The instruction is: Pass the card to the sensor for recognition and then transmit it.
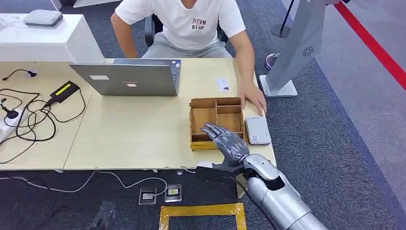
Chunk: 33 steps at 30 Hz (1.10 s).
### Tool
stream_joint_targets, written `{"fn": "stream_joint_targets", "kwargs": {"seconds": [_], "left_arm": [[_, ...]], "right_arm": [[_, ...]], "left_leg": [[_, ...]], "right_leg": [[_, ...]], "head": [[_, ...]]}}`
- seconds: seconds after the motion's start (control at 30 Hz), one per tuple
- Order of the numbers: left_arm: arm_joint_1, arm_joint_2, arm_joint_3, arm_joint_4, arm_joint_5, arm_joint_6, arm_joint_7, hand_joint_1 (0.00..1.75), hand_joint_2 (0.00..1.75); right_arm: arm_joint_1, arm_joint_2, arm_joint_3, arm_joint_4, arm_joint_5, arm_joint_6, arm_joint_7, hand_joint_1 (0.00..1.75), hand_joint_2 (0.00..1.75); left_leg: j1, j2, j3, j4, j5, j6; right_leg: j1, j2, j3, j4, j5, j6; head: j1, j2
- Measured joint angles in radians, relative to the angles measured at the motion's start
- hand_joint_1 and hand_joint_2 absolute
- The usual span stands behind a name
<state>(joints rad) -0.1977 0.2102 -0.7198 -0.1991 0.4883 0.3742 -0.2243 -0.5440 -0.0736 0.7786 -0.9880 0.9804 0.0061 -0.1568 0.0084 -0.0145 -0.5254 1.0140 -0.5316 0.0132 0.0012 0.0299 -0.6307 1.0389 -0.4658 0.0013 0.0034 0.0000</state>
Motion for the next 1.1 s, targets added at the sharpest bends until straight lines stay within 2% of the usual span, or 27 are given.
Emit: {"fn": "stream_joint_targets", "kwargs": {"seconds": [0.37, 0.47, 0.6, 0.93, 1.03, 1.1], "left_arm": [[0.001, 0.0, 0.0, 0.0, -0.002, 0.0, 0.0, 0.0, 0.0], [0.001, 0.0, 0.0, 0.0, -0.001, 0.0, 0.0, 0.0, 0.0], [0.007, -0.001, 0.0, 0.0, 0.0, 0.003, 0.0, 0.0, 0.0], [0.008, -0.001, 0.0, 0.0, 0.0, 0.004, 0.0, 0.0, 0.0], [0.012, -0.005, 0.0, 0.0, -0.002, 0.005, 0.0, 0.0, 0.0], [0.012, -0.008, 0.0, 0.0, -0.008, 0.002, 0.0, 0.0, 0.0]], "right_arm": [[-0.021, 0.008, 0.008, 0.065, 0.064, -0.035, 0.017, 0.0, 1.75], [-0.025, 0.01, 0.008, 0.085, 0.081, -0.061, 0.052, 0.0, 1.75], [-0.035, 0.009, 0.006, 0.123, 0.099, -0.132, 0.103, 0.0, 1.75], [-0.036, 0.009, 0.005, 0.13, 0.1, -0.142, 0.106, 0.0, 1.75], [-0.04, 0.007, 0.0, 0.163, 0.104, -0.166, 0.117, 0.0, 1.75], [-0.039, 0.003, -0.018, 0.205, 0.103, -0.223, 0.133, 0.0, 1.75]], "left_leg": [[0.0, 0.0, 0.0, 0.0, 0.0, 0.0], [0.0, 0.0, 0.0, 0.0, 0.0, 0.0], [0.0, 0.0, 0.0, 0.0, 0.0, 0.0], [0.0, 0.0, 0.0, 0.0, 0.0, 0.0], [0.0, 0.0, 0.0, 0.0, 0.0, 0.0], [0.0, 0.0, 0.0, 0.0, 0.0, 0.0]], "right_leg": [[0.0, 0.0, 0.0, 0.0, 0.0, 0.0], [0.0, 0.0, 0.0, 0.0, 0.0, 0.0], [0.0, 0.0, 0.0, 0.0, 0.0, 0.0], [0.0, 0.0, 0.0, 0.0, 0.0, 0.0], [0.0, 0.0, 0.0, 0.0, 0.0, 0.0], [0.0, 0.0, 0.0, 0.0, 0.0, 0.0]], "head": [[0.0, 0.0], [0.0, 0.0], [0.0, 0.0], [0.0, 0.0], [0.0, 0.0], [0.0, 0.0]]}}
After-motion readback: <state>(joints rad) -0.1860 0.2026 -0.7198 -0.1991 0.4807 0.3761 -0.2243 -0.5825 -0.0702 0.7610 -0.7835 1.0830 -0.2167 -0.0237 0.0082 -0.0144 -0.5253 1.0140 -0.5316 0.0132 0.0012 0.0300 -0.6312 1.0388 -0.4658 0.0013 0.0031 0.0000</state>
